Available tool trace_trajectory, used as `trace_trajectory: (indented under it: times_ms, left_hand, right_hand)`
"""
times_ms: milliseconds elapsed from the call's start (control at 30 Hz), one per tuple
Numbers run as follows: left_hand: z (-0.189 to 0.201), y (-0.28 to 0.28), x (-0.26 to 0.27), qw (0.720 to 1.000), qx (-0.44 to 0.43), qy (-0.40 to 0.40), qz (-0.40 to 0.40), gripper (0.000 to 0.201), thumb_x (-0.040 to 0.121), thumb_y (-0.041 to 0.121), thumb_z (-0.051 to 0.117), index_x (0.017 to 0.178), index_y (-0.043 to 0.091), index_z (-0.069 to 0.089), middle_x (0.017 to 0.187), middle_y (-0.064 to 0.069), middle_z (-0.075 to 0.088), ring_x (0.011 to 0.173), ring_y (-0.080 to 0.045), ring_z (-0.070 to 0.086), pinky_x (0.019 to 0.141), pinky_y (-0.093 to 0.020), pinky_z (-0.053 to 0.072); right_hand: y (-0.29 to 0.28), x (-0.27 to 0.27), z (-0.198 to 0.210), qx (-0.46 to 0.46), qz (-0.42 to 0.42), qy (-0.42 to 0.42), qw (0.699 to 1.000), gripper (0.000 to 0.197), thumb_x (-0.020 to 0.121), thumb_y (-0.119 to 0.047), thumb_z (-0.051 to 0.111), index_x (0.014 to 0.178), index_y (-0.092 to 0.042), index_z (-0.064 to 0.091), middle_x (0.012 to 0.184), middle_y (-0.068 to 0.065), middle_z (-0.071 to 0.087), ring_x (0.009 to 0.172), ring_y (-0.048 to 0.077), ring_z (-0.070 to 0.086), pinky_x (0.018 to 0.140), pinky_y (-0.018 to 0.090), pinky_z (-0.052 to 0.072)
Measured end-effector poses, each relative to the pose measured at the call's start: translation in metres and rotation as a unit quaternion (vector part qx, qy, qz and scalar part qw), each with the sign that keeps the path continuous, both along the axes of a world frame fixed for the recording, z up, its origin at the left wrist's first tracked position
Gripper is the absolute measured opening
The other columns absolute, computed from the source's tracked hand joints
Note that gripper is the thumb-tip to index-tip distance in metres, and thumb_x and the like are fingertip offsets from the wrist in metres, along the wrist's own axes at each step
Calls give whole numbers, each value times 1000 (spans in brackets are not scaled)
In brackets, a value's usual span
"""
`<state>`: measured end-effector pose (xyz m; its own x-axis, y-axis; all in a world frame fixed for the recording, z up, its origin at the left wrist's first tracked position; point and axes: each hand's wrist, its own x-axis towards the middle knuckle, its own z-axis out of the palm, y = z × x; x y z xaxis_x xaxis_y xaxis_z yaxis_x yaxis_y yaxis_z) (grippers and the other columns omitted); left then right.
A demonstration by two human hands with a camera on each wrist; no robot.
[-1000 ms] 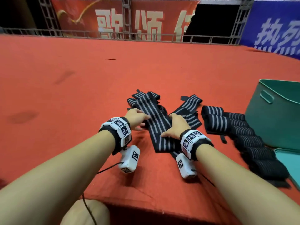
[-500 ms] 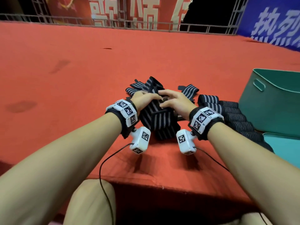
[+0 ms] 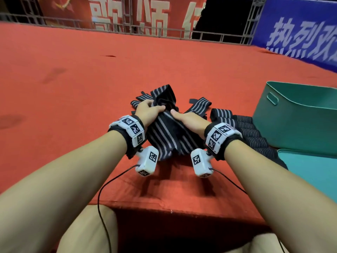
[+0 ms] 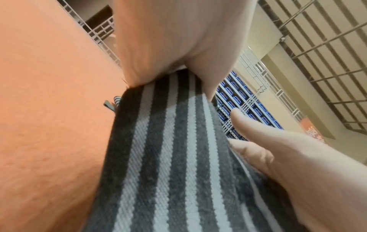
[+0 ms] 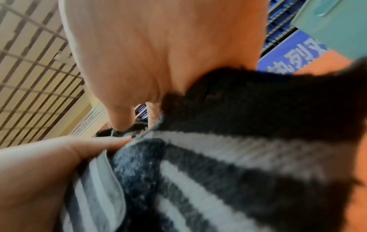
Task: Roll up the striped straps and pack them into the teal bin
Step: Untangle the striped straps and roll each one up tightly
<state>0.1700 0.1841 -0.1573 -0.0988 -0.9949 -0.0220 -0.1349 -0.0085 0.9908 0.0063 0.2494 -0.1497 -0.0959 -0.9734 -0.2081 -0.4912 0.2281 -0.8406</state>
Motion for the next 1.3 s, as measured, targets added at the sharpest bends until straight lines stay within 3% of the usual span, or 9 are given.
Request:
trace_trajectory:
  times_ms: [100,267,400,567,833,967,1067,1200,1300]
  left_hand:
    - [-10,-18,14,997,5,8,81,14,76,24,73,79,16,62,87,-7,68,82,-23,66,79,-43,57]
    - [-12,-25,29,979,143,134,47,51,76,29,76,118,1,67,106,-15,76,93,-31,75,79,-41,61]
    - [-9,-10,9,973,174,149,-7,45,92,35,66,126,5,67,117,-16,75,100,-30,74,72,-36,59]
    - [11,11,10,968,179,142,-107,37,100,37,54,114,7,71,107,-14,76,97,-28,72,91,-40,57]
    - [34,23,31,976,140,126,-108,48,103,52,46,104,11,71,95,-6,76,90,-23,72,84,-34,55]
    - [30,9,31,997,-53,-45,36,34,105,21,44,132,12,63,132,-8,64,124,-22,58,95,-28,41]
    - [22,3,30,972,-208,-81,-65,67,81,-13,49,140,16,58,139,-5,58,124,-13,56,103,-28,48]
    - [10,17,18,860,-386,-252,-218,83,76,-4,64,153,21,44,162,-1,37,149,-12,33,121,-21,25]
    - [8,33,14,850,-431,-243,-183,67,77,9,61,141,30,60,147,7,57,137,-13,51,114,-32,41]
  right_hand:
    - [7,-17,-3,-15,-83,-56,995,48,96,-57,60,92,-12,74,71,-4,71,61,12,66,53,22,47]
    - [10,-43,-9,-65,-128,73,987,58,97,-67,45,69,-25,73,85,-2,67,94,24,61,88,33,48]
    - [11,-12,-16,-82,-23,170,982,95,66,-98,45,102,-16,75,111,-1,75,110,21,65,112,47,39]
    - [3,-3,-25,-127,34,168,977,121,59,-68,87,153,-21,28,152,0,49,139,20,48,118,44,37]
    - [5,3,-24,-204,37,-35,978,25,89,-22,79,111,-11,73,106,1,77,95,10,73,93,35,57]
    - [-1,1,1,-220,-92,-182,954,69,75,-32,89,131,-5,58,117,11,71,102,22,73,95,44,58]
    - [0,-2,16,-168,-162,-262,936,87,83,-22,84,153,-14,34,123,6,56,95,18,69,77,35,59]
    - [4,-2,15,-177,-177,-292,923,38,92,-3,71,127,-8,60,101,10,70,70,11,71,62,26,57]
    - [7,2,16,-124,-155,-331,923,6,97,-10,65,103,-9,66,96,14,71,81,24,71,84,40,59]
